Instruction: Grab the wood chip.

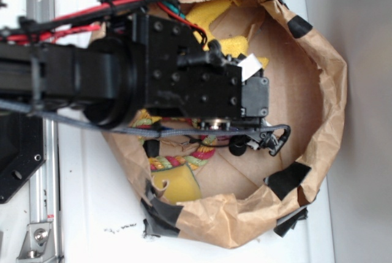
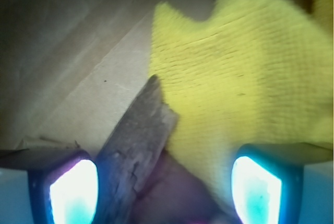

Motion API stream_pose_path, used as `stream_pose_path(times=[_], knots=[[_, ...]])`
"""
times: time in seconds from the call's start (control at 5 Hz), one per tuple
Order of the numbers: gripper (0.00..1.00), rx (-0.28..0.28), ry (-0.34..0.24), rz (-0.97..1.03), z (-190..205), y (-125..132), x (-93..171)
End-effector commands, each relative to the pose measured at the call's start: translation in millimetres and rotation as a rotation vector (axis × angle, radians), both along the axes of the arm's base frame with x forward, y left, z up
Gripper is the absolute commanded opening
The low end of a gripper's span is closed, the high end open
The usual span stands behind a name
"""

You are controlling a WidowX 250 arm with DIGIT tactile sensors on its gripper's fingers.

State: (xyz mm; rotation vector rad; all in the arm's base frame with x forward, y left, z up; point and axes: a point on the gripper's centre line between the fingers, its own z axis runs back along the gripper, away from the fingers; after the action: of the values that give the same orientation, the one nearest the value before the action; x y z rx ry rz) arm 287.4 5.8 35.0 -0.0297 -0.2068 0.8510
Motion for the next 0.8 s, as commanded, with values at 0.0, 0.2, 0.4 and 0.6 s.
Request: stream_pose_path(times=[0.0, 0.2, 0.4, 0.6], knots=[[1.0, -0.05, -0.015, -0.007, 10.2, -11.7, 15.7], [1.0, -0.061, 0.004, -0.006, 16.6, -23.3, 16.2], [1.0, -0.056, 0.004, -0.03, 8.7, -23.1, 21.3], [1.0, -0.006, 0.017, -0.062, -4.9, -15.5, 18.6]])
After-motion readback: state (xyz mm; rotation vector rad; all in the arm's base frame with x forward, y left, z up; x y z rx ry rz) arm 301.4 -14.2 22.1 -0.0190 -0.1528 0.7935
